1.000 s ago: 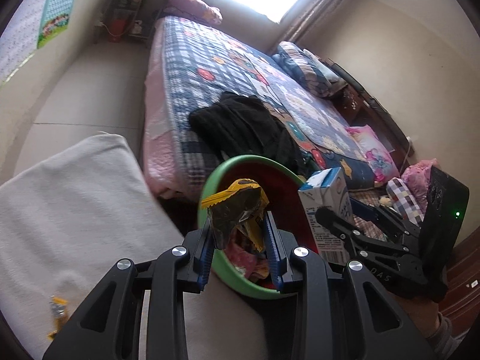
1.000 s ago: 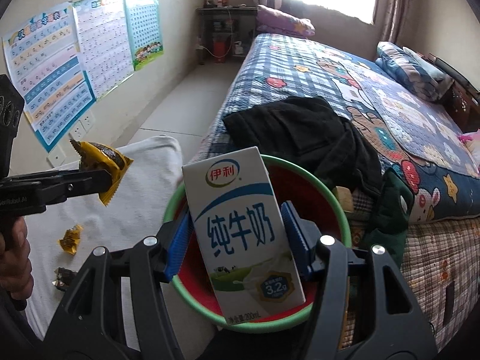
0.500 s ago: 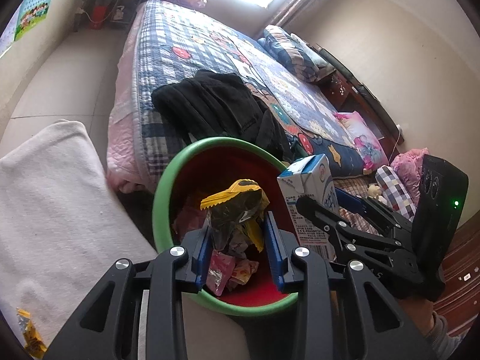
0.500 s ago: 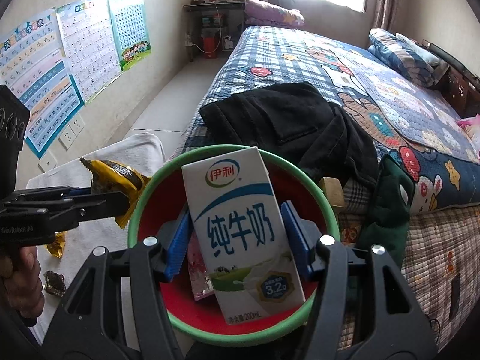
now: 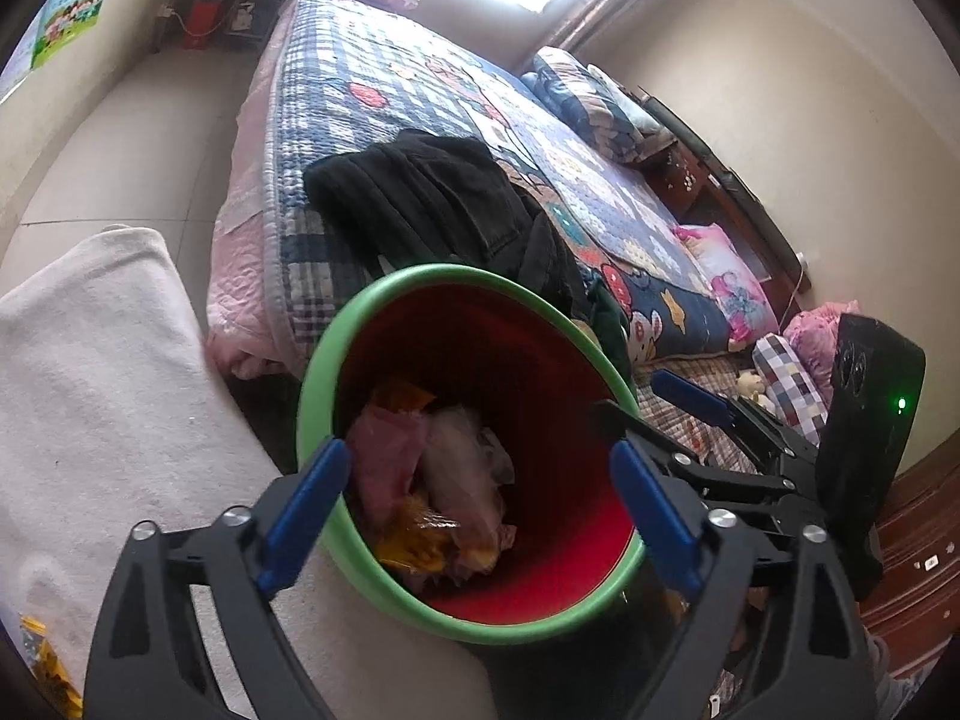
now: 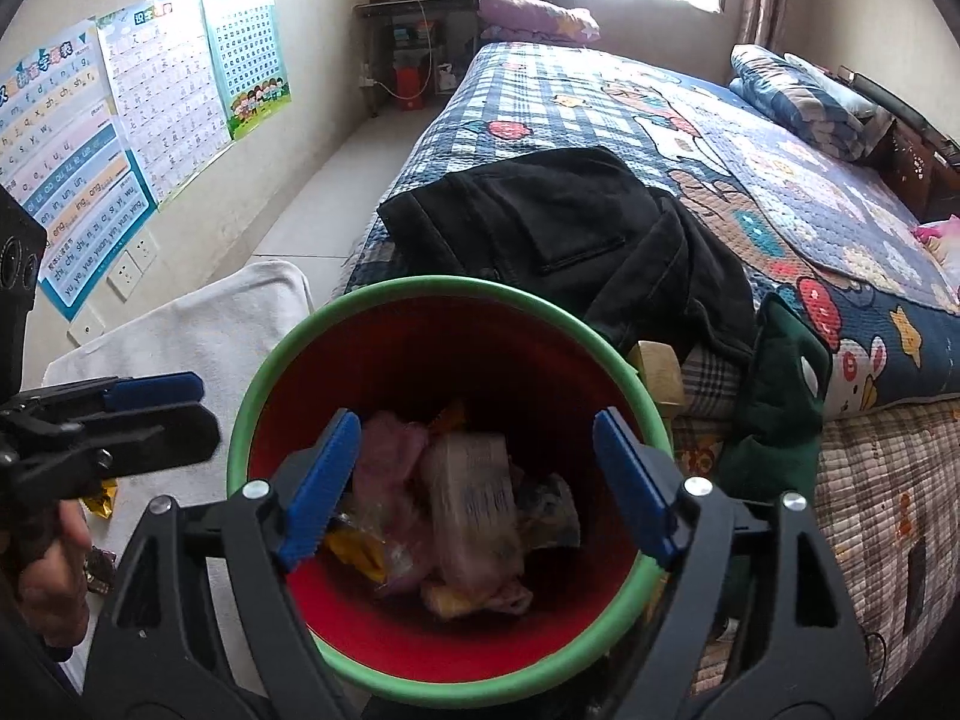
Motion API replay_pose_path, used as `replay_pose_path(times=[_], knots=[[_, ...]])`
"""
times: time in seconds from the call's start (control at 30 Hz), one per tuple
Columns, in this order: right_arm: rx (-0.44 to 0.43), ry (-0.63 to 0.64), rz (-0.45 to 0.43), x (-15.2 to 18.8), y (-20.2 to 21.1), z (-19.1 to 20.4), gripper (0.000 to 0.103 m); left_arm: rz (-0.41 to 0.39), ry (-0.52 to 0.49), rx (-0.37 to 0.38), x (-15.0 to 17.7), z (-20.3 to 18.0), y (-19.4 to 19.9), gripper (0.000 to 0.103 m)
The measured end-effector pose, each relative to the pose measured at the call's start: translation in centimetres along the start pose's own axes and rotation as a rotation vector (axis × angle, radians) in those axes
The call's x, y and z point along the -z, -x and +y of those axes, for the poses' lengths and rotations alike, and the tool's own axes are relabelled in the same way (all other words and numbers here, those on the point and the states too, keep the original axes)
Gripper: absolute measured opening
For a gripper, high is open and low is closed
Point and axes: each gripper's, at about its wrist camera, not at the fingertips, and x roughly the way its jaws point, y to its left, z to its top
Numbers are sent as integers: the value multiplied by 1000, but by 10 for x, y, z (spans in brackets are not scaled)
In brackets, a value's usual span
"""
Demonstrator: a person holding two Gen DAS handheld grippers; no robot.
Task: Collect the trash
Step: 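Open both tools to drop the wrapper and milk carton into the bucket, then move both tools back over the table toward the remaining items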
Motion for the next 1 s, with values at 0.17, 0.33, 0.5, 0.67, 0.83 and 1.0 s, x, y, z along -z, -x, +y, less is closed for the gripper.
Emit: replay_pose_path(times=[0.17,0.33,0.5,0.67,0.83,1.0], knots=[[12,8,-15,-1,6,5,91,-27,31,-9,-3,9,13,92],[32,22,-44,-5,20,14,98,-53,23,-111,-2,12,31,95],[30,45,-61,-5,34,28,98,-79,8,-169,4,15,55,95],[4,72,-74,-2,48,51,98,-105,6,-226,12,23,89,95],[-45,110,-70,5,57,81,98,-133,19,-281,25,37,124,95],[-100,169,-62,14,62,117,98,-152,43,-350,49,60,163,95]])
